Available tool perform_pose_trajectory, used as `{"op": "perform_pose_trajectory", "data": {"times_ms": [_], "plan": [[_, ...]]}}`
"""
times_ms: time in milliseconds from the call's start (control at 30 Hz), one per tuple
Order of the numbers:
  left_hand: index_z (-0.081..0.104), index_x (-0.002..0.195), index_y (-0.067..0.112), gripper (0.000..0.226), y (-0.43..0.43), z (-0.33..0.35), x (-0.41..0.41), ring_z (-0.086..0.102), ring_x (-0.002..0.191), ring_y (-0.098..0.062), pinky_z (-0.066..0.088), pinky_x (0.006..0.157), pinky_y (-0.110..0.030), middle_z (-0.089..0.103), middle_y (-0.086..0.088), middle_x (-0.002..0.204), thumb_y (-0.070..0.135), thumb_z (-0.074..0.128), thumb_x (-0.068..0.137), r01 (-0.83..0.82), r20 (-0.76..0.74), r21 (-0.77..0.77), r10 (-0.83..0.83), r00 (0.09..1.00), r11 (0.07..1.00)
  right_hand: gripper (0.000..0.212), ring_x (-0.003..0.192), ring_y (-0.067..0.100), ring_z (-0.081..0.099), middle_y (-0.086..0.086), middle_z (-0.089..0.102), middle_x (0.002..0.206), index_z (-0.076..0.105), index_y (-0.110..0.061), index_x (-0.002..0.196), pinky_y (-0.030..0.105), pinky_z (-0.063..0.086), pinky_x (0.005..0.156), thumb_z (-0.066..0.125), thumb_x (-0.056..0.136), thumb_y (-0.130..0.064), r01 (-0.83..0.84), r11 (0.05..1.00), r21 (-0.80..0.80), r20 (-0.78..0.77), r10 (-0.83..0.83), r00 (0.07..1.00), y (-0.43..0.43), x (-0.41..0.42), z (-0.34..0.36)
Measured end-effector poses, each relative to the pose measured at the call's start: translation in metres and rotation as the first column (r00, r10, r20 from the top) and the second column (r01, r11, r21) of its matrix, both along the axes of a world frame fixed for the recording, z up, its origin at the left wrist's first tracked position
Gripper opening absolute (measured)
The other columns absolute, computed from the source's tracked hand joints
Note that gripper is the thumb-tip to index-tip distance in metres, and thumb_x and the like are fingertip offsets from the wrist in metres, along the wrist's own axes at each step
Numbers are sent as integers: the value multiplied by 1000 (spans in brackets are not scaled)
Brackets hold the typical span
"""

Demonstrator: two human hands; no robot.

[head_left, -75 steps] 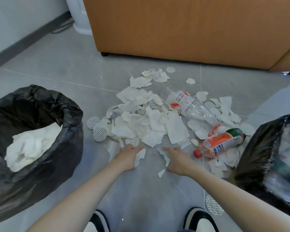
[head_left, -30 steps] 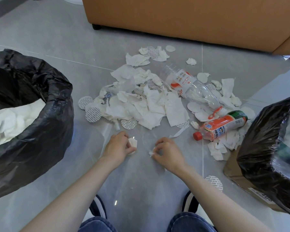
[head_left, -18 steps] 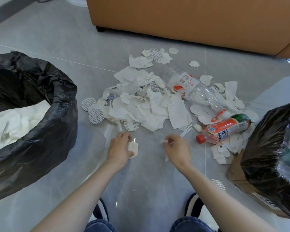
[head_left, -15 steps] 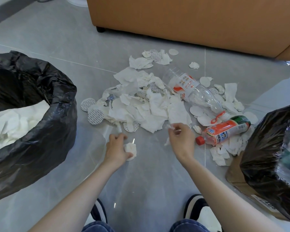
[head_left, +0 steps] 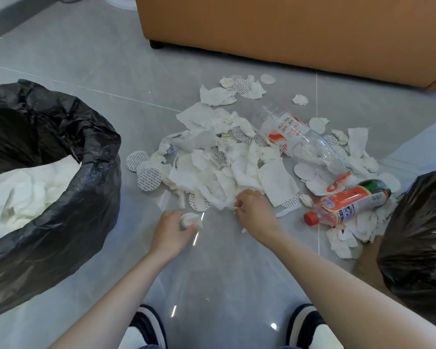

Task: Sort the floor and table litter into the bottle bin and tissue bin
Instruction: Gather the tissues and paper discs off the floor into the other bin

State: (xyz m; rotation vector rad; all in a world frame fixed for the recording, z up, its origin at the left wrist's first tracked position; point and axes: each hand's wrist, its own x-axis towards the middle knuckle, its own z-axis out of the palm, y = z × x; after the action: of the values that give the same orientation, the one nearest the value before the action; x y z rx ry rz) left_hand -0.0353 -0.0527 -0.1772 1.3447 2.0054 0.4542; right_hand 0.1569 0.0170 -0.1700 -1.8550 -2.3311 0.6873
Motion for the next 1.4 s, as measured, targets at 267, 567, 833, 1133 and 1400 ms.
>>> {"op": "perform_pose_trajectory", "data": {"times_ms": [267,567,833,1133,1400], "plan": [[67,96,7,27,33,22,-10,27,130,-24,31,101,-28,31,-1,147,33,63,88,122,-175,223,-83,981,967,6,68,0,55,-4,61,73,58,-16,86,9,36,57,59,86,-10,415,880,-232,-378,-475,795,-18,22,10],[58,82,9,17,48,20,-12,52,103,-34,36,74,-32,57,-13,99,23,56,91,252,-305,37,-229,924,967,12,70,11,48,-7,54,82,52,-18,78,20,40,62,59,81,-10,578,790,-204,-708,-527,471,-7,15,46],[56,81,16,16,49,58,-8,50,95,-23,29,74,-22,57,-4,95,28,63,88,60,-138,426,0,990,903,14,77,14,51,-9,56,82,54,-22,76,39,47,73,60,79,-10,571,781,-255,-787,-511,347,5,3,77],[66,100,13,15,48,161,-11,46,79,5,34,71,0,54,5,99,23,65,88,-78,9,709,102,995,701,12,79,13,56,0,62,95,60,-21,84,16,48,56,64,85,-10,404,890,-209,-876,-354,326,16,-40,142],[63,99,17,14,29,228,-61,47,82,8,33,72,-2,57,6,98,27,63,89,-246,64,781,318,946,574,15,74,15,61,10,71,99,64,-9,102,22,51,66,67,87,-13,59,971,-232,-934,-240,264,25,-121,224]]}}
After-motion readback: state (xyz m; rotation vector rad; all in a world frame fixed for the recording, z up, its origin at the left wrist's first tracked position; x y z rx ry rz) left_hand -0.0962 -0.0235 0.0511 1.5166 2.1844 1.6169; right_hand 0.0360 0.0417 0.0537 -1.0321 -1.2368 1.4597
